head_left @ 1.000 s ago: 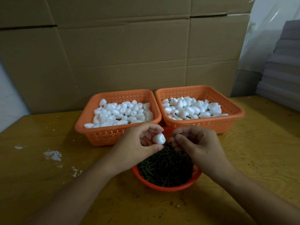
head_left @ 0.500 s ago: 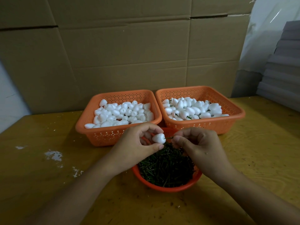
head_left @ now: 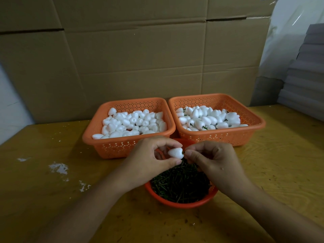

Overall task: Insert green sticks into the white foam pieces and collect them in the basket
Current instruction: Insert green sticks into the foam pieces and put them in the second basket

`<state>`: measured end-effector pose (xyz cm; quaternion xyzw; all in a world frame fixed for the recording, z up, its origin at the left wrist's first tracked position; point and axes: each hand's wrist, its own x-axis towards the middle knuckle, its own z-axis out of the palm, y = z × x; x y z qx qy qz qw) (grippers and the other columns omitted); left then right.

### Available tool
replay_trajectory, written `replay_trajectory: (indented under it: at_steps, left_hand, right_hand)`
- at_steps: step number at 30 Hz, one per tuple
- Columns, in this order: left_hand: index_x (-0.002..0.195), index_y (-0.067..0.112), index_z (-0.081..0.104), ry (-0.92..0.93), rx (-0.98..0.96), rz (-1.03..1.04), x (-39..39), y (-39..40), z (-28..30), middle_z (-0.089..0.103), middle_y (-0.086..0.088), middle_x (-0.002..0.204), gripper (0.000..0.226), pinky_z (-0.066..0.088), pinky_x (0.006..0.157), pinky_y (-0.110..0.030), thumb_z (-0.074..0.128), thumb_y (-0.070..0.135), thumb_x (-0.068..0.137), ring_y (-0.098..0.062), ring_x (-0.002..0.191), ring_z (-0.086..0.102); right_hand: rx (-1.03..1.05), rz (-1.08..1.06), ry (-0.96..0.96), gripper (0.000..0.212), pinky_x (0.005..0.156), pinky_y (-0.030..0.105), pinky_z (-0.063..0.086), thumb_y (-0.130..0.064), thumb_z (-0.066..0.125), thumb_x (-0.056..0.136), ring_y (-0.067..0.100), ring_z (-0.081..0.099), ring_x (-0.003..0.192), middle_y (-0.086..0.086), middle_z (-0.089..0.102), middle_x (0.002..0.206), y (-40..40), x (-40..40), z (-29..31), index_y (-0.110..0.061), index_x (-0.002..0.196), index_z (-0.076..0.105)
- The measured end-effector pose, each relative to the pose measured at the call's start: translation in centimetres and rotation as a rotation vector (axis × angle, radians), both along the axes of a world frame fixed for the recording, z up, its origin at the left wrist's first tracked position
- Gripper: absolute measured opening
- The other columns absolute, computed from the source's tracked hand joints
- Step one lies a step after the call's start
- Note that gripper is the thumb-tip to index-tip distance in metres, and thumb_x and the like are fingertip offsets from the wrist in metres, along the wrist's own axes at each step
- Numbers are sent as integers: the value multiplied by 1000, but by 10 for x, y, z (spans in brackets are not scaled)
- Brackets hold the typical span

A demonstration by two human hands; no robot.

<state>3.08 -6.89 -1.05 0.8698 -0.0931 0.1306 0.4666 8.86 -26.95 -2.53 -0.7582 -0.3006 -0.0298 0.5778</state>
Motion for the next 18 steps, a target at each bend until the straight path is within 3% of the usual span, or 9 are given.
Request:
replay_trajectory:
  at_steps: [11, 15, 18]
  left_hand:
    - [107, 39, 73, -6, 11, -4, -1, -3, 1, 71, 14, 101, 34, 58, 77, -31, 85, 23, 79, -9, 92, 69]
    - [108, 37, 73, -31, 11, -12, -1, -1, 3, 69, 21, 108, 37, 52, 79, -17, 84, 17, 79, -2, 102, 66]
    - [108, 34, 74, -39, 17, -15, 0, -2, 2, 68, 20, 109, 38, 51, 81, -17, 84, 12, 79, -3, 104, 65]
  right_hand:
    - [-28, 58, 0, 6, 54, 14, 45, -23, 72, 88, 2, 64, 60, -6, 73, 71, 0, 0, 1, -23, 85, 77]
    - [-68, 50, -45, 7, 56, 12, 45, -28, 72, 90, 0, 67, 66, -16, 74, 75, -2, 0, 1, -29, 87, 77]
    - [-111, 59, -81, 12, 56, 20, 51, -27, 68, 93, 1, 69, 71, -17, 74, 78, -2, -2, 1, -34, 87, 77]
